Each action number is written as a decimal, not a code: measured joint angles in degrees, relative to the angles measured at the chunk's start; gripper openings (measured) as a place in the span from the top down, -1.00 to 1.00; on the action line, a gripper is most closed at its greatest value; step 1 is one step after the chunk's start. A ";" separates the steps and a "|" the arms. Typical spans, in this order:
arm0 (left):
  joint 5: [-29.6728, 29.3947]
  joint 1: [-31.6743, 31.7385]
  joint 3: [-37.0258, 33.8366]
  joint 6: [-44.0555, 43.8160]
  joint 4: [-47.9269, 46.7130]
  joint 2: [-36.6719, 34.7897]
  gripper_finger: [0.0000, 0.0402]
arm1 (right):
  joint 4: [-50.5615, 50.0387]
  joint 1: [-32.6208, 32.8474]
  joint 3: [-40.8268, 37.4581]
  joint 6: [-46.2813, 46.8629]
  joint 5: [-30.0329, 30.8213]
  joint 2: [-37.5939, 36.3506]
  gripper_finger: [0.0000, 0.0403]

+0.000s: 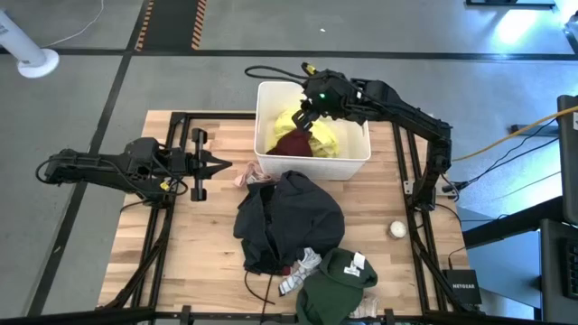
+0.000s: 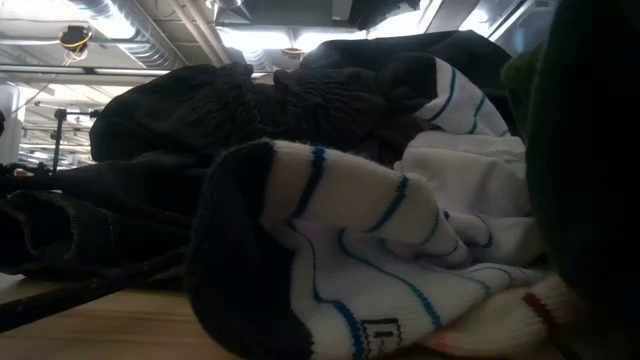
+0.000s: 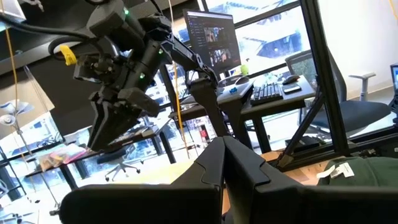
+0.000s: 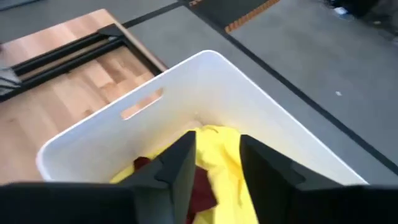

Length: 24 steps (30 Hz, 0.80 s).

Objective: Sort clothes
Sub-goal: Put the red garment into the white bin, then put the top blue and white sock into the white bin

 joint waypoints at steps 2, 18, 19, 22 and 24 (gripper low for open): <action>-0.01 0.02 0.00 -0.02 0.00 0.00 1.00 | -0.56 0.12 1.06 0.00 -4.02 -0.02 0.19; -0.02 0.00 0.00 0.04 0.00 0.00 1.00 | -5.24 20.90 2.49 2.64 -21.47 -0.15 0.11; -0.02 0.00 0.00 0.04 0.00 0.00 1.00 | -5.76 22.69 2.49 3.51 -20.54 -0.15 0.11; 0.00 0.02 0.00 0.04 0.00 0.00 1.00 | -6.94 28.26 1.74 6.35 -16.46 -0.15 0.11; -0.02 0.01 0.00 0.04 0.00 0.00 1.00 | -7.47 31.61 0.88 8.51 -14.10 -0.15 0.11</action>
